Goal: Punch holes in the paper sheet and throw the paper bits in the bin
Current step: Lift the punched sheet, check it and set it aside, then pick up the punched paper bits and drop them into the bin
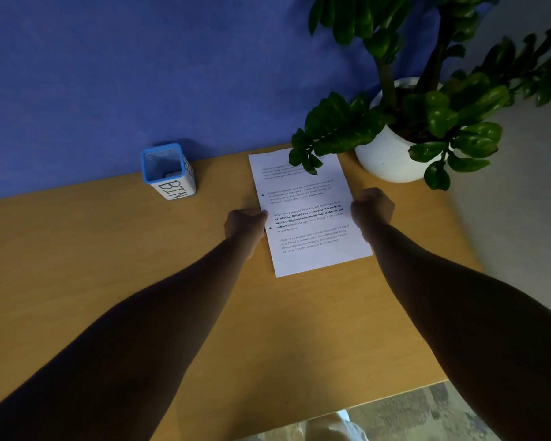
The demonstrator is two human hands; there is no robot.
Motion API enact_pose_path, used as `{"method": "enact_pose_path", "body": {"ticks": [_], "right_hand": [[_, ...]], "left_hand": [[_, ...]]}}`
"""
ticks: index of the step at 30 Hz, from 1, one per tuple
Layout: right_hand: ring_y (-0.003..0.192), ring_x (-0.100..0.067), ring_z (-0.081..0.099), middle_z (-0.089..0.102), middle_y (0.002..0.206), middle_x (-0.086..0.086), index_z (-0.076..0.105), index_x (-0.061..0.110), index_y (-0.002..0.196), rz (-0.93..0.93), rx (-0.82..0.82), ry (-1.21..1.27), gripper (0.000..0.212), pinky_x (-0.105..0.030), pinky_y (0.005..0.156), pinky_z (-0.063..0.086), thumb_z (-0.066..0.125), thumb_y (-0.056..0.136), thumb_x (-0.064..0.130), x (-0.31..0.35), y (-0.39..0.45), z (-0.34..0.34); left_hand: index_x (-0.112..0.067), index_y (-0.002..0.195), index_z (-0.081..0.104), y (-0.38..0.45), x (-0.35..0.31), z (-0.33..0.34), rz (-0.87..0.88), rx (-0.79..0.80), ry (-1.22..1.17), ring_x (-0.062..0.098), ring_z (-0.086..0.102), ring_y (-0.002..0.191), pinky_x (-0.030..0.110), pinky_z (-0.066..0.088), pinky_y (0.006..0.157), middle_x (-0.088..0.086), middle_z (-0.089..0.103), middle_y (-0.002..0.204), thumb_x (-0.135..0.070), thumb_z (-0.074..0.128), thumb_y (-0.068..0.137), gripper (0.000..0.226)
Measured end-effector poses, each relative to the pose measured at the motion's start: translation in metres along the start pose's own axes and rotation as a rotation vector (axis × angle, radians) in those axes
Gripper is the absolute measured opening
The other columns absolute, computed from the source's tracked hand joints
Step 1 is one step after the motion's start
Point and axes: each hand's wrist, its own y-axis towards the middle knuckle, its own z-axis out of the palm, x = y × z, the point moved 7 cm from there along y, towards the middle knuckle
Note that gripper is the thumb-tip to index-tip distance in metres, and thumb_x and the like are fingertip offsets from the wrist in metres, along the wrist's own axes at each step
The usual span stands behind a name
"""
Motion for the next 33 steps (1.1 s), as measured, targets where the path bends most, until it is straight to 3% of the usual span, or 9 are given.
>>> {"method": "enact_pose_path", "body": {"ticks": [4,9,14,19,25,30,33], "right_hand": [[0.107,-0.031,0.062,0.066,0.118,-0.012,0.062,0.009,0.122,-0.034,-0.047,-0.005,0.043,-0.039,0.084,0.057,0.051,0.081,0.005,-0.001,-0.009,-0.005],[0.102,-0.028,0.063,0.066,0.119,-0.010,0.063,0.009,0.117,-0.085,-0.019,0.050,0.033,-0.029,0.074,0.050,0.057,0.084,0.014,0.002,-0.030,0.002],[0.119,-0.027,0.058,0.062,0.130,-0.010,0.060,0.009,0.126,-0.173,0.058,0.041,0.039,-0.037,0.100,0.049,0.059,0.088,0.018,0.016,-0.062,0.016],[0.124,-0.028,0.053,0.060,0.132,-0.010,0.057,0.009,0.130,-0.357,0.077,-0.078,0.041,-0.040,0.100,0.046,0.057,0.091,0.022,0.034,-0.108,0.030],[0.131,-0.024,0.046,0.054,0.140,-0.007,0.050,0.010,0.136,-0.509,0.155,-0.179,0.048,-0.044,0.105,0.044,0.057,0.092,0.028,0.040,-0.160,0.058],[0.141,-0.024,0.032,0.043,0.150,-0.007,0.045,0.009,0.141,-0.601,0.244,-0.257,0.053,-0.040,0.113,0.034,0.054,0.094,0.032,0.037,-0.202,0.089],[0.144,-0.024,0.027,0.039,0.153,-0.007,0.041,0.010,0.144,-0.664,0.281,-0.334,0.055,-0.038,0.114,0.031,0.051,0.095,0.034,0.034,-0.222,0.106]], "left_hand": [[-0.017,0.100,0.077,-0.005,0.001,-0.008,0.008,-0.085,0.052,0.024,0.074,0.086,0.039,0.062,0.085,0.005,0.078,0.096,-0.023,0.072,0.084,0.018],[-0.030,0.105,0.078,-0.022,-0.001,-0.020,0.081,-0.108,0.220,0.020,0.072,0.088,0.025,0.056,0.076,-0.004,0.078,0.098,-0.028,0.060,0.080,0.030],[-0.029,0.112,0.075,-0.041,-0.005,-0.036,0.236,-0.131,0.416,0.016,0.068,0.106,0.026,0.053,0.089,-0.011,0.074,0.114,-0.032,0.060,0.087,0.029],[-0.026,0.120,0.070,-0.059,-0.009,-0.062,0.405,-0.164,0.540,0.016,0.067,0.110,0.025,0.047,0.086,-0.007,0.073,0.120,-0.031,0.059,0.092,0.030],[-0.026,0.127,0.066,-0.079,-0.002,-0.100,0.546,-0.199,0.636,0.019,0.065,0.116,0.028,0.048,0.093,-0.004,0.070,0.126,-0.029,0.059,0.093,0.034],[-0.023,0.132,0.061,-0.091,0.019,-0.132,0.572,-0.218,0.700,0.020,0.059,0.124,0.030,0.044,0.104,-0.001,0.062,0.137,-0.028,0.058,0.094,0.039],[-0.027,0.129,0.062,-0.097,0.033,-0.158,0.530,-0.294,0.690,0.019,0.061,0.121,0.029,0.044,0.100,-0.005,0.063,0.136,-0.031,0.057,0.094,0.035]]}}
